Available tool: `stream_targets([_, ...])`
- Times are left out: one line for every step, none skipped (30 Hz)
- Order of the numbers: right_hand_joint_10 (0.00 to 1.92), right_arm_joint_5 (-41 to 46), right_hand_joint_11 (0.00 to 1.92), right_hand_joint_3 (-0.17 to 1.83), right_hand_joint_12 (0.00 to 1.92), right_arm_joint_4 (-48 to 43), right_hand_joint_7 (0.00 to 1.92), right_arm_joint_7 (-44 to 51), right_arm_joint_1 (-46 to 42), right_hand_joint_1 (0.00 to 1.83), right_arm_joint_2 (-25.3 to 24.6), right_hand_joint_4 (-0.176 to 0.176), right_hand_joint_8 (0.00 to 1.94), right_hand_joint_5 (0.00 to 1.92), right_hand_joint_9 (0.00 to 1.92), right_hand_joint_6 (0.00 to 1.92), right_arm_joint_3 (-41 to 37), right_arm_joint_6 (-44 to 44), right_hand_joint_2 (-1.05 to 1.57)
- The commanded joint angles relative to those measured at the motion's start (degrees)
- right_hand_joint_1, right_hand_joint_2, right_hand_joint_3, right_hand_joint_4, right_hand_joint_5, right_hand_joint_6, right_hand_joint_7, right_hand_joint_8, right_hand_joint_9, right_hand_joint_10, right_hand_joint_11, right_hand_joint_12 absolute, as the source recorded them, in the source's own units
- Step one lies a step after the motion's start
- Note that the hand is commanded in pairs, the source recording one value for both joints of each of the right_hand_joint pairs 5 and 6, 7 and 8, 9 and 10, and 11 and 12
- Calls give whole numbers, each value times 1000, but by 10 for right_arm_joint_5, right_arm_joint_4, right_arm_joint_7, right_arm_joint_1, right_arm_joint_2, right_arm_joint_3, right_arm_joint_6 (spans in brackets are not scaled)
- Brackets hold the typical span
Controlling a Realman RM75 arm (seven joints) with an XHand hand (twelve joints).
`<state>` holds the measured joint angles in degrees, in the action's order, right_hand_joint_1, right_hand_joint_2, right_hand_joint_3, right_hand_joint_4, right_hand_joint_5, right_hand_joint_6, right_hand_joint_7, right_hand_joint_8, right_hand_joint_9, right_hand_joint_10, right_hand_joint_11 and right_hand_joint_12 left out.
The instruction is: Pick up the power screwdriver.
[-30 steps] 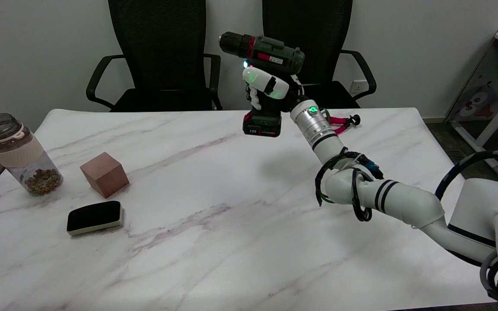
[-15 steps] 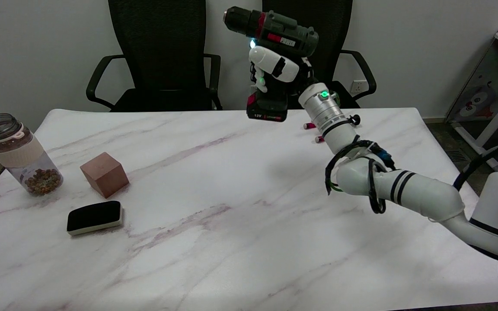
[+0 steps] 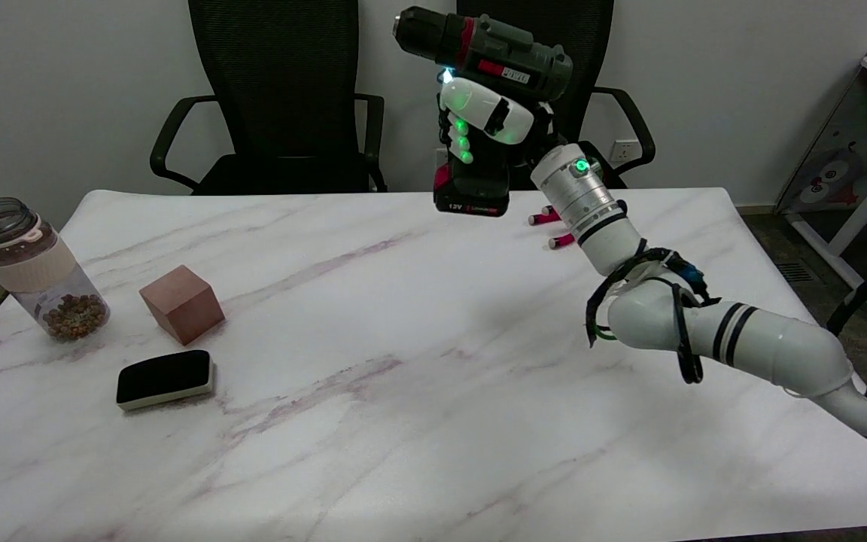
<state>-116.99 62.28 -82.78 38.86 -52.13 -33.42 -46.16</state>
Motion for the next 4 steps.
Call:
stream_targets([1920,3,1920,612,1920,93,1920,1,-37,843,28,176,1920,1920,1920,1920,2,41,292])
stream_targets([1920,3,1920,617,1920,92,1920,1,-37,841,27,176,1920,1920,1920,1920,2,41,293])
stream_targets([1920,3,1920,622,1920,92,1920,1,-37,835,24,176,1920,1920,1920,1920,2,41,293])
stream_targets([1920,3,1920,629,1920,91,1920,2,-37,830,22,176,1920,1920,1920,1920,2,41,292])
